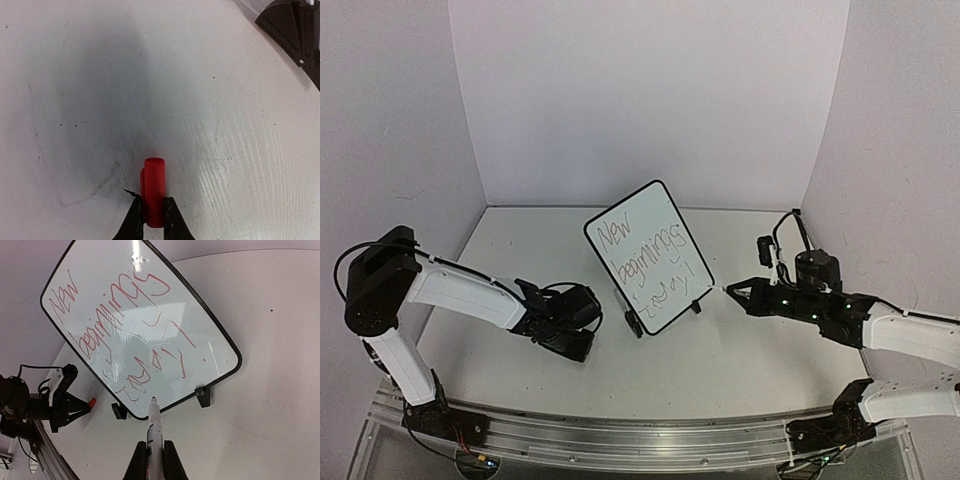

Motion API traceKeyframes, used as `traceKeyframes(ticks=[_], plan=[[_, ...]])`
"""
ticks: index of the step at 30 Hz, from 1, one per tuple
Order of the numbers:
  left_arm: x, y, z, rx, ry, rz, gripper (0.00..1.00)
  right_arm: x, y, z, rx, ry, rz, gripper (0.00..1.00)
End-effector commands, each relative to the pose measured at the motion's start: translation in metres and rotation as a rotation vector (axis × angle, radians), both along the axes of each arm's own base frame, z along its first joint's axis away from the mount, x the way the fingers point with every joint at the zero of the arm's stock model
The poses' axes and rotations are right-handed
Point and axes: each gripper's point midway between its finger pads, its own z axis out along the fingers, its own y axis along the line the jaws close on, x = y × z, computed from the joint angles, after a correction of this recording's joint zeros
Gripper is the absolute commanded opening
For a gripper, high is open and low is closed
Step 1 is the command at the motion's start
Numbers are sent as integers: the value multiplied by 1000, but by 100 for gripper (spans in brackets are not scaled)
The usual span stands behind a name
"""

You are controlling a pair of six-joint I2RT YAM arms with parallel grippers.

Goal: Write a sentence on the whiteboard
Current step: Pick up the pen cap from the center of the board, then insert the whiteboard marker without the cap into the pen cap.

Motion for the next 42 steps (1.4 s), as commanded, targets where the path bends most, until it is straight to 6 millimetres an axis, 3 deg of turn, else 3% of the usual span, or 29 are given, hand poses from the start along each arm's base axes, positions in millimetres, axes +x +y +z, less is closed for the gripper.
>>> traceKeyframes(ticks=[1,3,8,15,22,30,42], plan=[[-19,25,-19,116,74,-4,6,-2,-1,5,7,-12,-6,0],[-21,30,-19,127,74,-1,1,-3,-1,5,0,-2,0,0],[-25,27,-6,99,49,-39,0,-13,3,7,-19,40,55,0],[-51,-15,39,-75,4,-306,0,-41,25,19,14,166,240,0],[-93,-61,103,-296,-45,-618,0,-76,60,32,146,348,515,0],[-119,-90,152,-404,-93,-858,0,-97,80,42,231,475,696,0],[-134,-111,167,-518,-109,-987,0,-117,101,29,239,559,806,0]])
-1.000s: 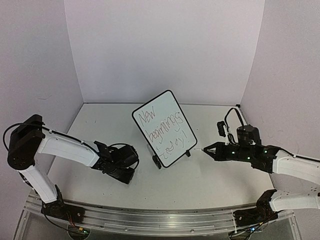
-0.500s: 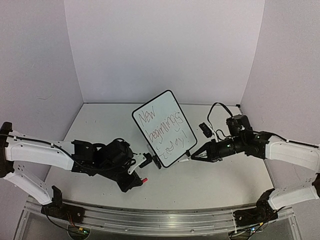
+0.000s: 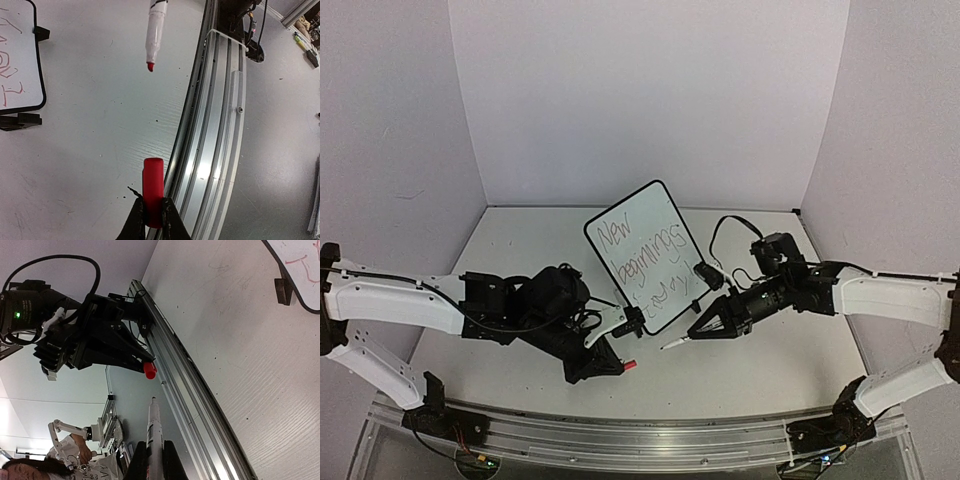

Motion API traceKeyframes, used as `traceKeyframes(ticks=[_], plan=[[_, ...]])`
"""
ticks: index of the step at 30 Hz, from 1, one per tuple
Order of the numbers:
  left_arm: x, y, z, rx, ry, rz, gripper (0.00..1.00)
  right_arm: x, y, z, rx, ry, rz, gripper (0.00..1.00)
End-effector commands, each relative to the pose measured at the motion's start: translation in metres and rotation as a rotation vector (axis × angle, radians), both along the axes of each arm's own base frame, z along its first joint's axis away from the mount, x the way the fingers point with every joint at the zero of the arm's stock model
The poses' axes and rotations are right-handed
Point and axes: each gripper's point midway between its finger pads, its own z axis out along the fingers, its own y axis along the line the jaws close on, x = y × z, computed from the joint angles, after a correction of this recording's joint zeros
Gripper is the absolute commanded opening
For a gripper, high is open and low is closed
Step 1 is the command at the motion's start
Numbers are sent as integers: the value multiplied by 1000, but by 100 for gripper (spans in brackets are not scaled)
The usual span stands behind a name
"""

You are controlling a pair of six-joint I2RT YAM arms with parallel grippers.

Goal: Write a sentence on the whiteboard
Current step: Insert the whiteboard marker without the cap into the pen cap.

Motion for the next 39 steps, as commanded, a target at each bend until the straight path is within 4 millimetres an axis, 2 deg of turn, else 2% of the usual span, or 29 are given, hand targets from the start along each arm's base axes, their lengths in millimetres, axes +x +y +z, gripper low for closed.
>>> traceKeyframes(ticks=[1,13,39], plan=[[-8,-20,30,-118,-13,-84,0,-6,14,16,61,2,74,0],[-15,-23,32,-137,16,-116,0,-15,30,15,70,9,132,0],[-15,-24,38,-161,22,-108,0,-24,35,15,76,14,156,0]])
